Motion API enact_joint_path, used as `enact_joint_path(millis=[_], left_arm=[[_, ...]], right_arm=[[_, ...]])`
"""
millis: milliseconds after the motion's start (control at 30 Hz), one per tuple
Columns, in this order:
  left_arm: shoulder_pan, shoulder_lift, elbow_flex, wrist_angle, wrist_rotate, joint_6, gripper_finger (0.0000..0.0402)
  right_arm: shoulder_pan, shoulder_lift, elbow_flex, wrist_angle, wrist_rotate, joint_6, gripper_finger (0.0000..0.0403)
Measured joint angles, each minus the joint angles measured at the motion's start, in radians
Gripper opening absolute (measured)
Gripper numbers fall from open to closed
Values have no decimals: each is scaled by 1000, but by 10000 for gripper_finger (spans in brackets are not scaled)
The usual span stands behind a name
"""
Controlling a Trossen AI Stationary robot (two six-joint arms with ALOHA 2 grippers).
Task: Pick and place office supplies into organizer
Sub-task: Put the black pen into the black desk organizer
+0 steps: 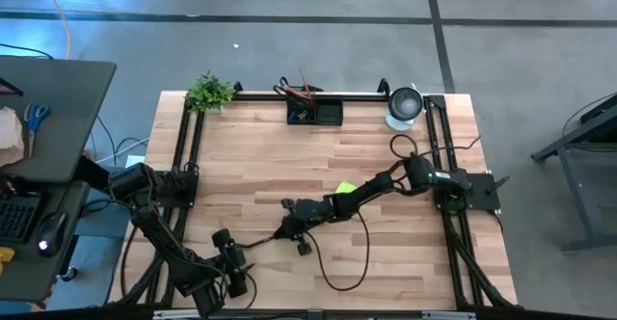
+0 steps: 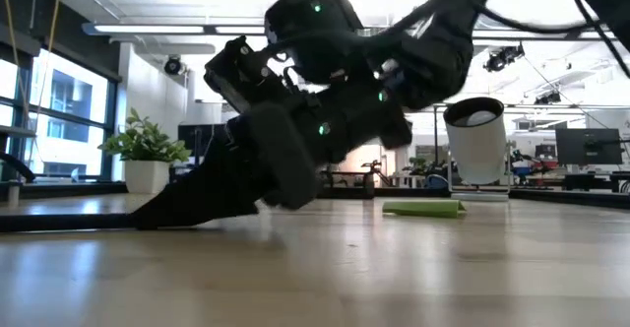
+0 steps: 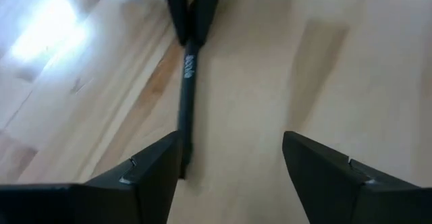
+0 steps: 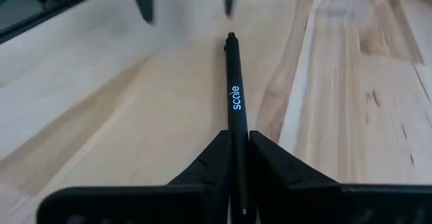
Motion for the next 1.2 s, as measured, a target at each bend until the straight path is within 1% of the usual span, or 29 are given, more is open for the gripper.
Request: enact_joint_path(millis=[67, 167, 233, 333, 433, 567, 633, 733, 800, 900, 1000, 1100, 1133, 1200], left_arm=[[0, 0, 45, -48, -25, 12, 248], [0, 0, 131, -153, -73, 31, 248], [0, 0, 188, -233, -118, 33, 248], [1, 0, 244, -293, -186, 33, 248], [14, 0, 267, -314, -234, 36, 248], [31, 0, 268, -328, -244, 36, 248], [36, 0, 268, -324, -240, 33, 248], [32, 0, 268, -319, -239, 34, 248], [32, 0, 268, -321, -245, 35, 248], [33, 0, 268, -318, -280, 44, 248], [60, 0, 268, -263, -350, 97, 247], [125, 0, 267, -148, -346, 227, 233], [153, 0, 267, -89, -323, 296, 226], [208, 0, 267, 47, -239, 464, 211]], right_arm=[[-5, -33, -3, -57, 1, 7, 35], [-12, -113, -7, -180, 7, 6, 24], [-16, -180, -6, -279, 8, 2, 15], [-19, -259, -4, -437, 9, -12, 15], [-11, -319, -5, -568, 47, -11, 24], [7, -375, -5, -678, 116, -8, 26], [14, -403, -17, -697, 134, 6, 20], [16, -480, -130, -617, 136, 33, 16], [10, -545, -262, -501, 140, 78, 19], [8, -655, -488, -247, 189, 143, 27], [20, -760, -697, 34, 265, 197, 28], [48, -844, -866, 253, 351, 227, 24], [60, -870, -910, 310, 379, 232, 23], [90, -916, -982, 386, 429, 235, 23]])
